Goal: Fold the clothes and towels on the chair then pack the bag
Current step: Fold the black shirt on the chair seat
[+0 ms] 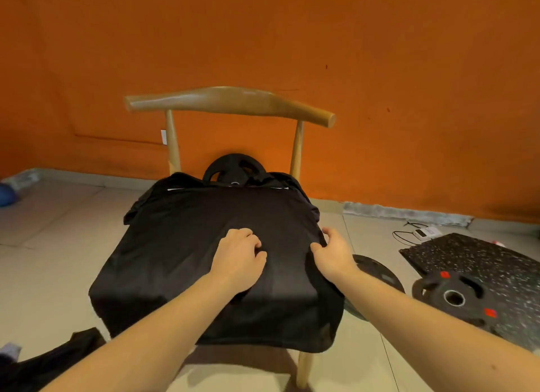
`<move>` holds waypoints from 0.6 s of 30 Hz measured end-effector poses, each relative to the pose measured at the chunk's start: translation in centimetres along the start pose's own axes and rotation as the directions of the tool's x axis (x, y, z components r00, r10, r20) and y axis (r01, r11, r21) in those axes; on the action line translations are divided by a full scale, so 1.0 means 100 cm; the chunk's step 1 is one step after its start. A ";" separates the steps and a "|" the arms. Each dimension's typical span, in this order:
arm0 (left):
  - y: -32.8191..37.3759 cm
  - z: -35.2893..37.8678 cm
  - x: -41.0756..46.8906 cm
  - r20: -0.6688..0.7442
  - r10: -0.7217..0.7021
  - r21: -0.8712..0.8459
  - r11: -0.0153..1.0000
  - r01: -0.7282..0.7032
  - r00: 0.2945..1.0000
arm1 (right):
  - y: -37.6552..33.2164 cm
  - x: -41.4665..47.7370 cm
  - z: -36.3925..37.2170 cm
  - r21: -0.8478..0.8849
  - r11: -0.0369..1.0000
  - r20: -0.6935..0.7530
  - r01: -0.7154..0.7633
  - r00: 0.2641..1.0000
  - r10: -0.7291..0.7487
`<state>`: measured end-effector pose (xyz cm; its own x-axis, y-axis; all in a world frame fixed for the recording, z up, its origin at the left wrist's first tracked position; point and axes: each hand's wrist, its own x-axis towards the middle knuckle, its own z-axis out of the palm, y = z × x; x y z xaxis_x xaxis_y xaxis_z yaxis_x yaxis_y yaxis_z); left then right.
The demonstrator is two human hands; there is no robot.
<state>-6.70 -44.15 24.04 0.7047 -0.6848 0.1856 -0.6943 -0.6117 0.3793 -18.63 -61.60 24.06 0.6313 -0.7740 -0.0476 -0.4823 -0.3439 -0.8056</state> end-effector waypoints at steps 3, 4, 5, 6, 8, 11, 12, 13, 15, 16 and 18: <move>0.030 0.016 -0.041 -0.001 0.064 -0.009 0.998 -0.064 0.998 | 0.020 -0.036 -0.011 0.112 0.984 0.003 -0.140 0.990 0.141; 0.039 0.021 -0.051 0.001 0.079 -0.008 0.997 -0.079 0.997 | 0.026 -0.045 -0.014 0.123 0.977 0.005 -0.174 0.985 0.175; 0.047 0.025 -0.060 0.000 0.094 -0.007 0.996 -0.094 0.996 | 0.032 -0.053 -0.017 0.123 0.971 0.011 -0.204 0.979 0.204; 0.053 0.028 -0.068 0.002 0.104 -0.008 0.995 -0.104 0.995 | 0.038 -0.060 -0.019 0.126 0.964 0.025 -0.235 0.972 0.233; 0.062 0.034 -0.081 0.001 0.127 -0.012 0.992 -0.127 0.992 | 0.049 -0.070 -0.022 0.193 0.930 0.104 -0.312 0.949 0.297; 0.067 0.043 -0.093 0.003 0.157 0.003 0.988 -0.157 0.988 | 0.058 -0.080 -0.028 0.172 0.921 0.259 -0.349 0.918 0.300; 0.069 0.045 -0.095 -0.001 0.160 0.007 0.987 -0.160 0.987 | 0.061 -0.082 -0.031 0.121 0.937 0.273 -0.328 0.918 0.286; 0.071 0.047 -0.097 -0.003 0.160 0.006 0.987 -0.160 0.987 | 0.064 -0.082 -0.034 0.085 0.945 0.271 -0.314 0.920 0.282; 0.075 0.048 -0.101 -0.005 0.149 -0.015 0.989 -0.149 0.989 | 0.064 -0.086 -0.041 0.040 0.955 0.273 -0.294 0.923 0.273; 0.077 0.049 -0.103 -0.007 0.147 -0.023 0.989 -0.148 0.989 | 0.064 -0.087 -0.044 0.019 0.959 0.280 -0.281 0.923 0.265; 0.080 0.051 -0.107 -0.010 0.166 -0.009 0.986 -0.166 0.986 | 0.069 -0.087 -0.051 -0.024 0.964 0.303 -0.264 0.917 0.259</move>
<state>-20.52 -43.77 20.44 0.5811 -0.7728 0.2552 -0.8003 -0.4856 0.3516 -30.57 -59.93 21.93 0.6382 -0.6379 -0.4311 -0.6466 -0.1402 -0.7498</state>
